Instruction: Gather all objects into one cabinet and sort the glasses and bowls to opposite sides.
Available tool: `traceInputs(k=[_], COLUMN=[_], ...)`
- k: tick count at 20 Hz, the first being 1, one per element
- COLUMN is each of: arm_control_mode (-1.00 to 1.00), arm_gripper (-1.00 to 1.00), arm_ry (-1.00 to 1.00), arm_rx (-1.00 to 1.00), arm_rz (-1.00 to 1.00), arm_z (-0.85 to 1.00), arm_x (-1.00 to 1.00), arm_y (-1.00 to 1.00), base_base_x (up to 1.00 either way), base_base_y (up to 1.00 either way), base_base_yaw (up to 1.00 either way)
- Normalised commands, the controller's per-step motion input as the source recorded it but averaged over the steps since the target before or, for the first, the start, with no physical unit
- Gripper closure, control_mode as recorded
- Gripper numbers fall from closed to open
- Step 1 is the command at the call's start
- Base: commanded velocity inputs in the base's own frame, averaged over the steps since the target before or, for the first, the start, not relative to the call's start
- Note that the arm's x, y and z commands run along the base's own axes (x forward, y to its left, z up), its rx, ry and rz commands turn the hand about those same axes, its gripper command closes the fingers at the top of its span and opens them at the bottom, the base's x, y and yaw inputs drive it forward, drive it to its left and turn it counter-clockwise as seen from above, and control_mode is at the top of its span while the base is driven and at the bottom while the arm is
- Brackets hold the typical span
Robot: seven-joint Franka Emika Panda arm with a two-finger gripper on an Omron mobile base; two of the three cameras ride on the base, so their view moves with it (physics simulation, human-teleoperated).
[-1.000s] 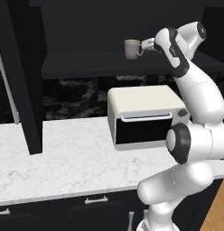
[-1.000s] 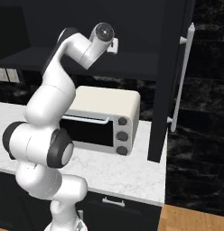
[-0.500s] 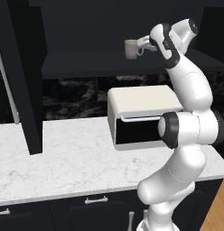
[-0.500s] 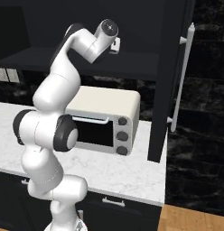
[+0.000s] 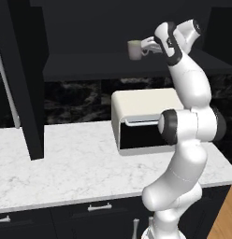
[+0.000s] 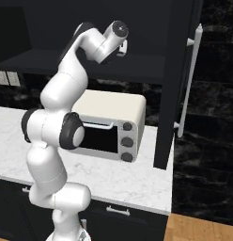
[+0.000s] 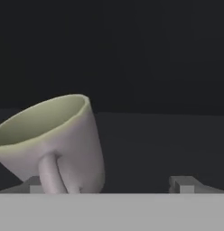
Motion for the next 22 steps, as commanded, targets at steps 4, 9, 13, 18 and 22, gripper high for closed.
traceInputs(k=[4,9,13,18,22], arm_control_mode=[-1.00,-1.00,-1.00,-1.00,-1.00], arm_gripper=[-1.00,-1.00,-1.00,1.00,1.00], arm_ry=[0.00,-0.02,-0.05,-0.07,-0.04], arm_rx=[0.00,0.00,0.00,0.00,0.00], arm_rz=[0.05,0.06,0.05,0.03,0.02], arm_z=[0.00,0.00,0.00,0.00,0.00], arm_x=[0.06,0.00,0.00,0.00,0.00], arm_y=[0.00,0.04,0.15,0.25,0.03], base_base_x=[0.00,0.00,0.00,0.00,0.00], base_base_y=[0.00,0.00,0.00,0.00,0.00], base_base_yaw=[0.00,0.00,0.00,0.00,0.00])
